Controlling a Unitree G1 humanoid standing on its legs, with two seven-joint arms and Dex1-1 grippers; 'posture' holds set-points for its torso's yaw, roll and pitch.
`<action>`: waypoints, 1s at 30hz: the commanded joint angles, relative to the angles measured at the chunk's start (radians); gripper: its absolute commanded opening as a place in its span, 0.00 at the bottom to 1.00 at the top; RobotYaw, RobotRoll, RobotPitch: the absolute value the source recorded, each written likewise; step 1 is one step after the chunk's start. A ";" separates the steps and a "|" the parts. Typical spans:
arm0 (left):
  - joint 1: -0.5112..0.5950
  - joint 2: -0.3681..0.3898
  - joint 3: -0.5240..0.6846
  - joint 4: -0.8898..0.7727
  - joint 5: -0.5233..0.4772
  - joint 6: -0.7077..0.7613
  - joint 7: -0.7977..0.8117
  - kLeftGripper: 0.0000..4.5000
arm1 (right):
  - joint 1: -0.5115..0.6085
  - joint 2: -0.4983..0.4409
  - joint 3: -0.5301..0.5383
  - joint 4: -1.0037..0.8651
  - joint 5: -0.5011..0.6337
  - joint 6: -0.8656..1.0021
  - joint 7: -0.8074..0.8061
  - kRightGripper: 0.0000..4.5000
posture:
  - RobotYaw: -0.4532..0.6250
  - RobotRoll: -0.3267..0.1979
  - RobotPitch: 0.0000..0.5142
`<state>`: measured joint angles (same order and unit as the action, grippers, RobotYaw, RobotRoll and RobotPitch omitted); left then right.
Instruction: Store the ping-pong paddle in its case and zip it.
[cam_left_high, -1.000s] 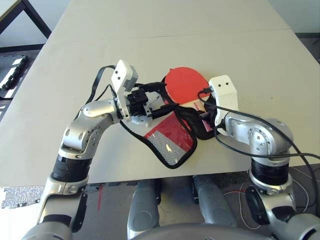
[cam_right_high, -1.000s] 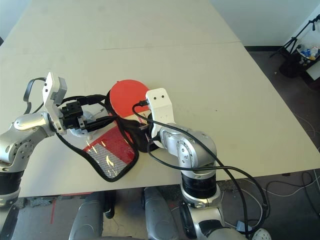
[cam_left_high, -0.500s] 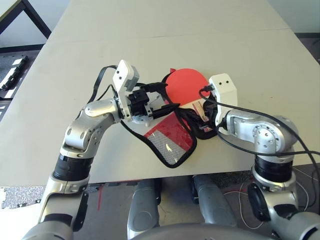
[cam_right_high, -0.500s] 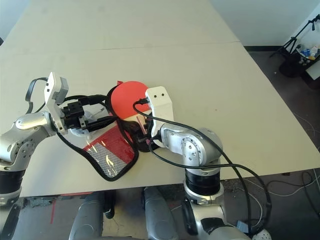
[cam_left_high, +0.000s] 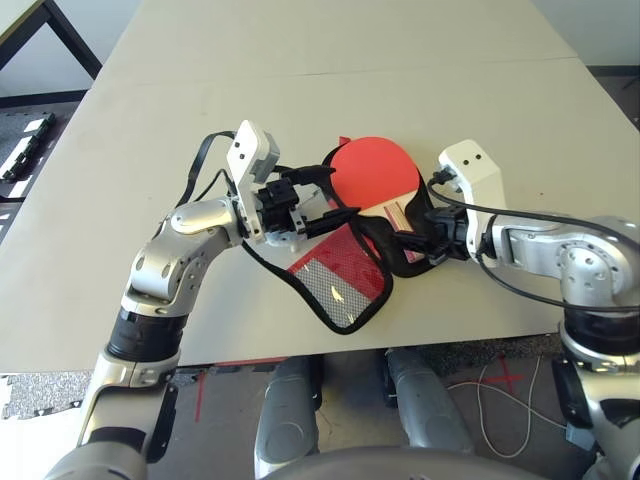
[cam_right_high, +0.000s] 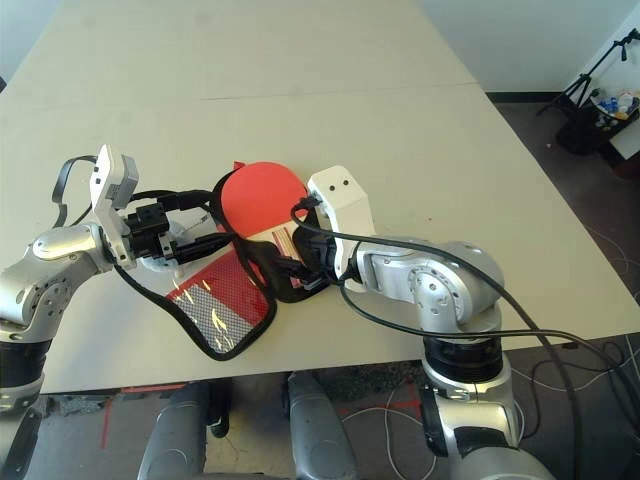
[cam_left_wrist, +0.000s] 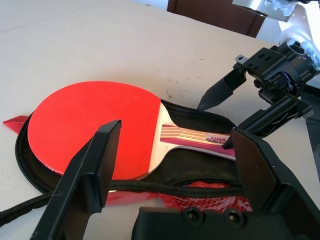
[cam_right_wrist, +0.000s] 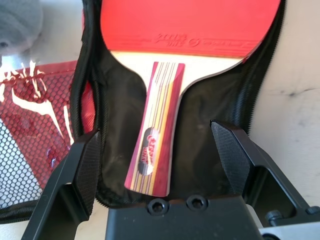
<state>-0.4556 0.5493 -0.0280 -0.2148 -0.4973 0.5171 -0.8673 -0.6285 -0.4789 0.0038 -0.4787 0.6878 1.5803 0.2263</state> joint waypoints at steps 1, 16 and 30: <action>0.000 -0.001 -0.017 0.006 0.012 -0.003 -0.006 1.00 | 0.003 0.022 0.010 0.025 -0.019 0.034 -0.011 0.99 | 0.35 0.62 0.41; 0.006 -0.003 -0.011 -0.007 0.012 0.003 0.001 1.00 | 0.009 0.133 0.088 0.122 -0.175 0.008 -0.073 0.82 | 0.36 0.62 0.43; 0.005 -0.007 -0.020 -0.004 0.012 0.001 -0.006 1.00 | 0.034 0.077 0.116 0.046 -0.187 -0.021 0.016 0.26 | 0.35 0.62 0.41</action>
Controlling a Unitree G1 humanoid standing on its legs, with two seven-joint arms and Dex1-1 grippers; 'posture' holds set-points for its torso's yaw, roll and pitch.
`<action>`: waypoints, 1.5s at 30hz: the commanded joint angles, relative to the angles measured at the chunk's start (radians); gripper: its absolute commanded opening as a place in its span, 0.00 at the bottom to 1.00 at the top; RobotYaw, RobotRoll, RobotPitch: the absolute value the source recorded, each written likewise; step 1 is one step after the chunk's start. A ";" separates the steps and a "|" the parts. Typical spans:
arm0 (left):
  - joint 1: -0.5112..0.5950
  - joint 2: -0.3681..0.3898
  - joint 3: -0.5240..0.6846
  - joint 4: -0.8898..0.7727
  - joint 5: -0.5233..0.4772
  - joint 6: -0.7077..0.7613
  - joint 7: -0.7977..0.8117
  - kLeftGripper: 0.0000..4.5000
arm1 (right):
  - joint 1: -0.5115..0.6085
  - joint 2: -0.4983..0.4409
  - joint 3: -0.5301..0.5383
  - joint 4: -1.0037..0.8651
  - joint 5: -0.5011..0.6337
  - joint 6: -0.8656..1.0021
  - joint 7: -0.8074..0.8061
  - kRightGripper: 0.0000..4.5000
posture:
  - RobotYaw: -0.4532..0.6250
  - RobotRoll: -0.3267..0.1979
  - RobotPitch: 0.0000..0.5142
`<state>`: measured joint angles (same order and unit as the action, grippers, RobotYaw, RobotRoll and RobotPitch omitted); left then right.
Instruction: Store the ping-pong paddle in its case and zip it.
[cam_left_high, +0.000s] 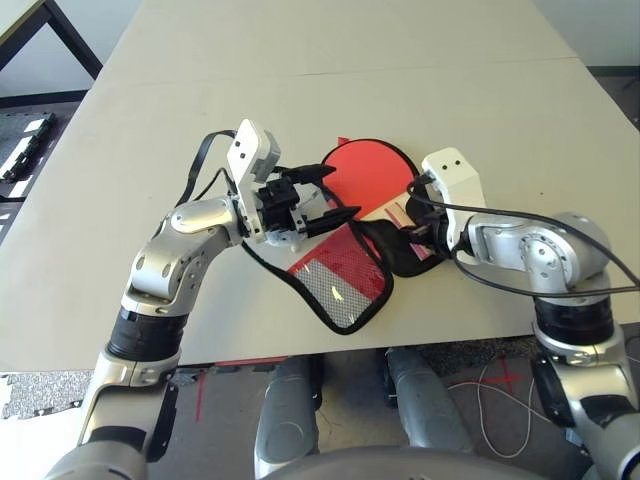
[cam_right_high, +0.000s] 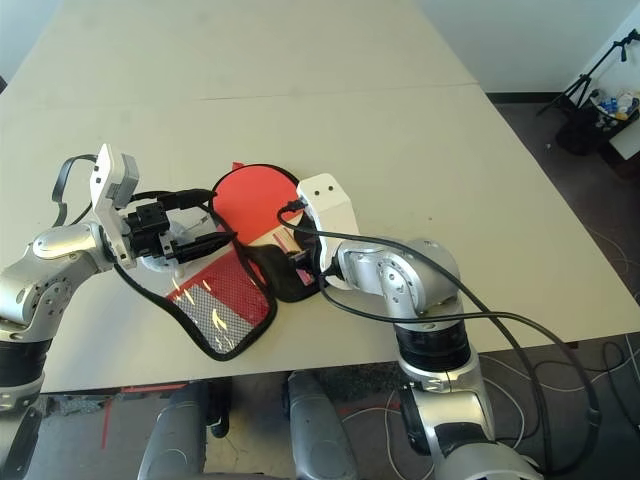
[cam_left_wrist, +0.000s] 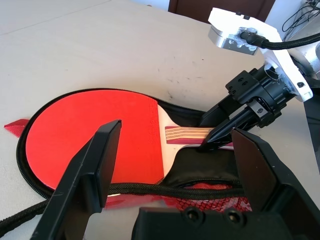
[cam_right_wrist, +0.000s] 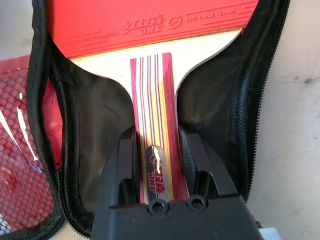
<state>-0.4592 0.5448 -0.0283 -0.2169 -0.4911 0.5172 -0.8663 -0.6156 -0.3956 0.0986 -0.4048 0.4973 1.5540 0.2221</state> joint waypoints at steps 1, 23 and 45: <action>0.009 -0.002 -0.020 -0.003 0.006 0.002 -0.009 1.00 | 0.023 -0.004 0.018 -0.030 0.000 0.012 0.018 0.26 | 0.35 0.62 0.41; 0.024 0.005 -0.018 -0.021 -0.001 0.015 -0.005 1.00 | 0.004 0.032 -0.142 -0.074 -0.035 0.013 0.048 0.99 | 0.35 0.62 0.44; 0.114 0.505 0.343 0.116 -0.009 0.010 -0.196 1.00 | 0.149 -0.341 -0.136 0.102 -0.007 -0.628 0.499 0.99 | 0.43 0.62 0.48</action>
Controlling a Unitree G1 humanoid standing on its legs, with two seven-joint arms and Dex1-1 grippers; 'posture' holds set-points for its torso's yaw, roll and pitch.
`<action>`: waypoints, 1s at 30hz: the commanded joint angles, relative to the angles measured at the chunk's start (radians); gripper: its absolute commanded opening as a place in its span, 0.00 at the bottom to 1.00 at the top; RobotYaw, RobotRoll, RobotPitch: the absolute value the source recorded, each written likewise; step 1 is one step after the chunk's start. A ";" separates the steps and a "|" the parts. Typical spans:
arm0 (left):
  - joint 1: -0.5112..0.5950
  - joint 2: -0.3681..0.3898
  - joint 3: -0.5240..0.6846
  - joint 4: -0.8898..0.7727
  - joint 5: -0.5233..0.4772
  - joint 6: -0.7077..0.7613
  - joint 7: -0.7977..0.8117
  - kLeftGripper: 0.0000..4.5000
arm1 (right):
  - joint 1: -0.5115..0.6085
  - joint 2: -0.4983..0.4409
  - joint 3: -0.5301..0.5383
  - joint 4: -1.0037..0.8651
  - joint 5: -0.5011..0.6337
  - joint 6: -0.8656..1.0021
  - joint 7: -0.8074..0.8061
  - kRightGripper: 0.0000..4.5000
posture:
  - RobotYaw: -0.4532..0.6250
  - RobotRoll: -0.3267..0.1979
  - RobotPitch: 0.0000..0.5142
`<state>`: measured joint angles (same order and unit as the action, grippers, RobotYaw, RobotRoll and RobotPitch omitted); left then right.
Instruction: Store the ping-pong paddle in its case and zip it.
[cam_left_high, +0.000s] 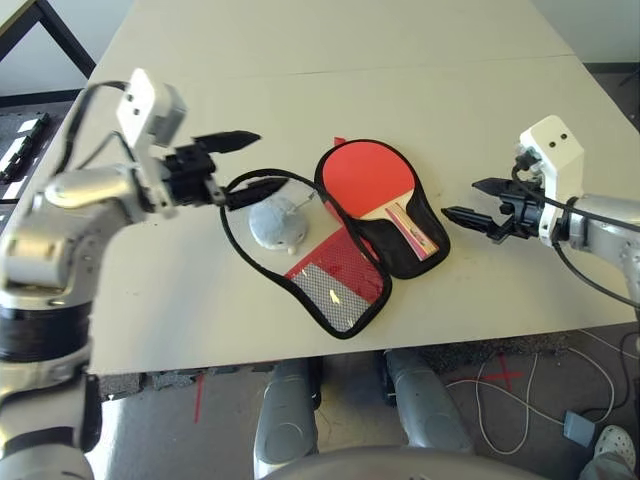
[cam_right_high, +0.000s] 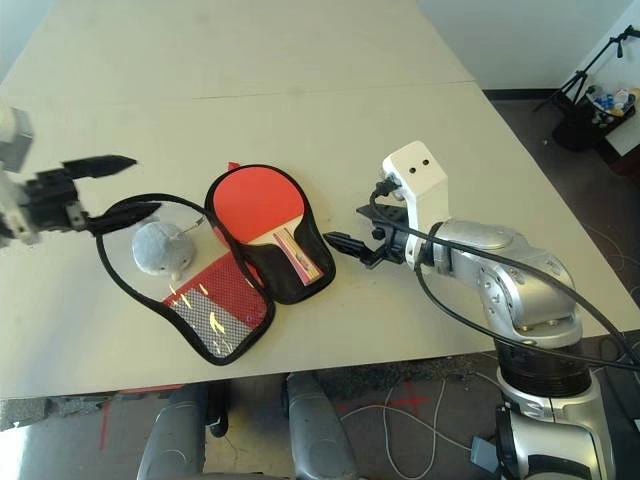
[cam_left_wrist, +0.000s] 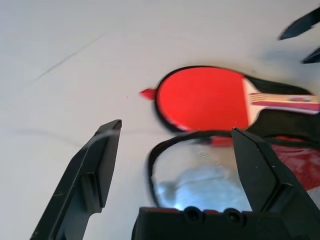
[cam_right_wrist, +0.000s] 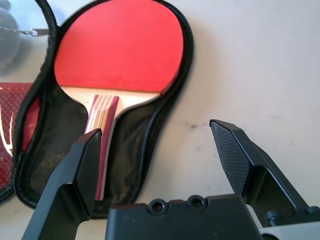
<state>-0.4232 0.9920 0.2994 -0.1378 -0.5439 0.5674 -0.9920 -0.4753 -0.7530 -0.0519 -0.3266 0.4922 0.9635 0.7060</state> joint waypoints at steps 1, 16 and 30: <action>0.112 0.087 0.017 0.049 0.060 -0.059 -0.096 1.00 | 0.005 0.022 0.016 0.035 -0.004 -0.048 0.017 0.99 | 0.43 0.62 0.48; 0.246 0.081 -0.073 -0.052 0.095 -0.075 -0.110 1.00 | -0.064 0.087 0.013 0.148 -0.054 -0.117 -0.025 0.99 | 0.44 0.62 0.47; -0.135 -0.173 -0.292 -0.190 -0.001 0.090 -0.019 1.00 | -0.059 0.036 -0.079 0.268 -0.090 -0.154 -0.050 0.99 | 0.37 0.62 0.47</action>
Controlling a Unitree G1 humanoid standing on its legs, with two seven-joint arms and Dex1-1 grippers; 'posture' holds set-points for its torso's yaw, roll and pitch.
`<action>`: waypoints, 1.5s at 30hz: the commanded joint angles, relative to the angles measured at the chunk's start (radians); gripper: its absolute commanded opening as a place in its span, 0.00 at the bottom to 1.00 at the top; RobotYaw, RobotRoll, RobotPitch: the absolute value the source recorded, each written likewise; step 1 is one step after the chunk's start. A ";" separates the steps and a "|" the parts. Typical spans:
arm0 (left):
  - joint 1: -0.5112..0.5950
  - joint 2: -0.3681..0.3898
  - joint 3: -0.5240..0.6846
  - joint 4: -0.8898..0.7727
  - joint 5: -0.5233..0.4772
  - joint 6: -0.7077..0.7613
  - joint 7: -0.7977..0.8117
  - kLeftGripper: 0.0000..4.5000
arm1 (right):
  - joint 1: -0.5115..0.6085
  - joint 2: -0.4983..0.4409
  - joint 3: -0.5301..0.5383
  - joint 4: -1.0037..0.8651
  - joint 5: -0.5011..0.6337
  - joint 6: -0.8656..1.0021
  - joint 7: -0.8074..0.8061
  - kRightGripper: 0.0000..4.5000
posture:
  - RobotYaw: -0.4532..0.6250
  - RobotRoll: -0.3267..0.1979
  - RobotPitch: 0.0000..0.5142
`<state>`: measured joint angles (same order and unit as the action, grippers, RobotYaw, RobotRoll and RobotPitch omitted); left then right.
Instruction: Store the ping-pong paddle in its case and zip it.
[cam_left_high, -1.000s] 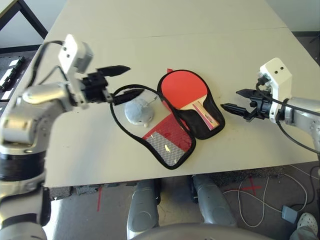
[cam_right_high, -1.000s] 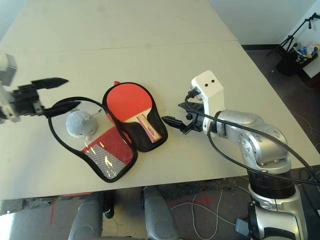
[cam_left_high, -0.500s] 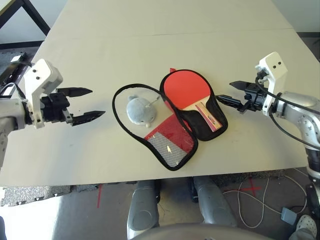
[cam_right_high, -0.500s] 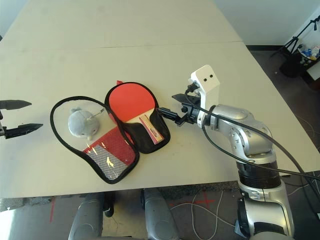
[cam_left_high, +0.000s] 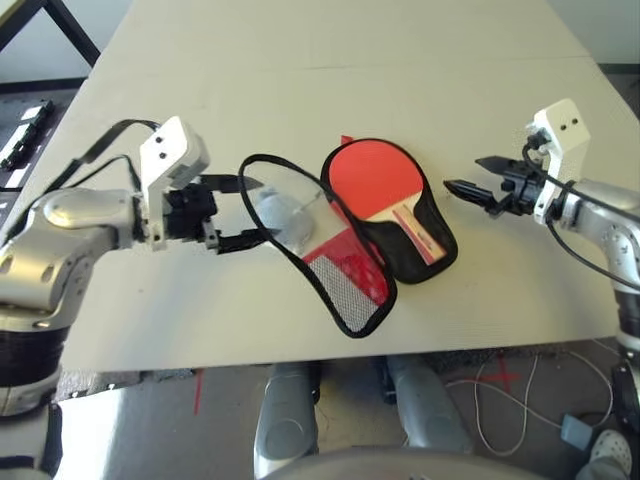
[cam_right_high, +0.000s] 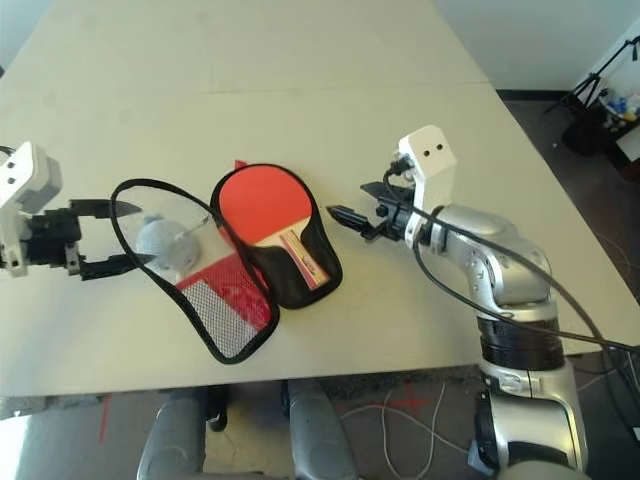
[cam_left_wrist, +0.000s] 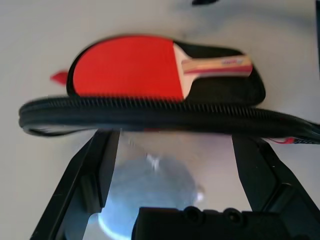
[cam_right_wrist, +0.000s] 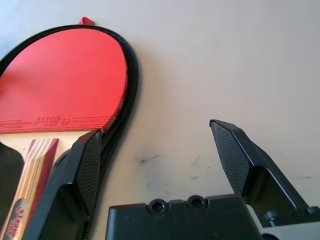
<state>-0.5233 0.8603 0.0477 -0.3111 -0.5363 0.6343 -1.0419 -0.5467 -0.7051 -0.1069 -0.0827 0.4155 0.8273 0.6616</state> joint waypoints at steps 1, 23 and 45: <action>-0.058 -0.067 -0.058 -0.021 0.004 0.021 0.052 1.00 | 0.014 -0.014 -0.030 0.033 -0.016 -0.024 -0.010 0.99 | 0.36 0.62 0.47; -0.028 -0.372 -0.164 -0.019 0.053 -0.025 0.260 1.00 | 0.047 0.001 -0.107 0.075 -0.012 -0.069 -0.044 0.99 | 0.33 0.62 0.46; -0.073 -0.406 -0.186 0.134 0.235 -0.178 0.292 1.00 | 0.031 0.041 -0.105 0.086 0.026 -0.072 -0.004 0.99 | 0.33 0.62 0.46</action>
<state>-0.6019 0.4484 -0.1460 -0.1834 -0.2956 0.4659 -0.7336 -0.5253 -0.6738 -0.2026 -0.0064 0.4210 0.7549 0.6423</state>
